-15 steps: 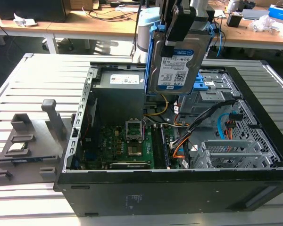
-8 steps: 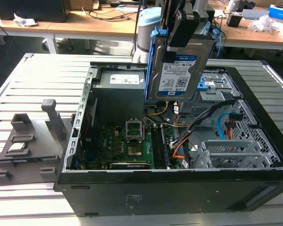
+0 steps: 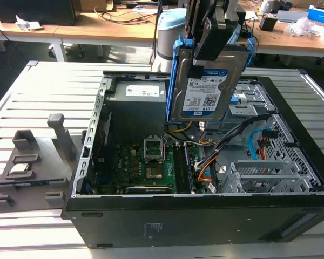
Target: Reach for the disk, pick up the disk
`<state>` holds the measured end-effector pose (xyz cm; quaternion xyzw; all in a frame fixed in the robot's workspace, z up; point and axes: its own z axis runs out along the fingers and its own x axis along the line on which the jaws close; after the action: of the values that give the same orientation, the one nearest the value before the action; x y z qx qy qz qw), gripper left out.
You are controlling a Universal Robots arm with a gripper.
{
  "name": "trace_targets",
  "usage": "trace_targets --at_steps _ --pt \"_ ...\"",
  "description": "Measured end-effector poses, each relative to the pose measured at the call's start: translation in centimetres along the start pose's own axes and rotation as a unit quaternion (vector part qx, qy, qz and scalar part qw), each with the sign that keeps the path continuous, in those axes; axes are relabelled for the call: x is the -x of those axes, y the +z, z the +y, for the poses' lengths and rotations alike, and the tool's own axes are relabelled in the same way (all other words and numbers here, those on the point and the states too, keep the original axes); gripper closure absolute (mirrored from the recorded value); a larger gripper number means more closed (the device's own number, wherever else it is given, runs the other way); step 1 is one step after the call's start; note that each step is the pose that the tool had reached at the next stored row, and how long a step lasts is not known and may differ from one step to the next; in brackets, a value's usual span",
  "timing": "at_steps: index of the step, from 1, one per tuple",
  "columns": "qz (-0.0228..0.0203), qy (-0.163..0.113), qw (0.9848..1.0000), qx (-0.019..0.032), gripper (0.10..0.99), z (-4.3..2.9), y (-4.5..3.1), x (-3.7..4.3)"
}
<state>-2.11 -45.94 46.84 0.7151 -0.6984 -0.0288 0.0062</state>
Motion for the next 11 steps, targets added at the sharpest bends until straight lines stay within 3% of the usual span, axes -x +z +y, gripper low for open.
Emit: trace_targets --at_steps 11 --pt "0.0000 0.000 1.0000 0.0000 0.718 0.07 -0.07 -2.71"
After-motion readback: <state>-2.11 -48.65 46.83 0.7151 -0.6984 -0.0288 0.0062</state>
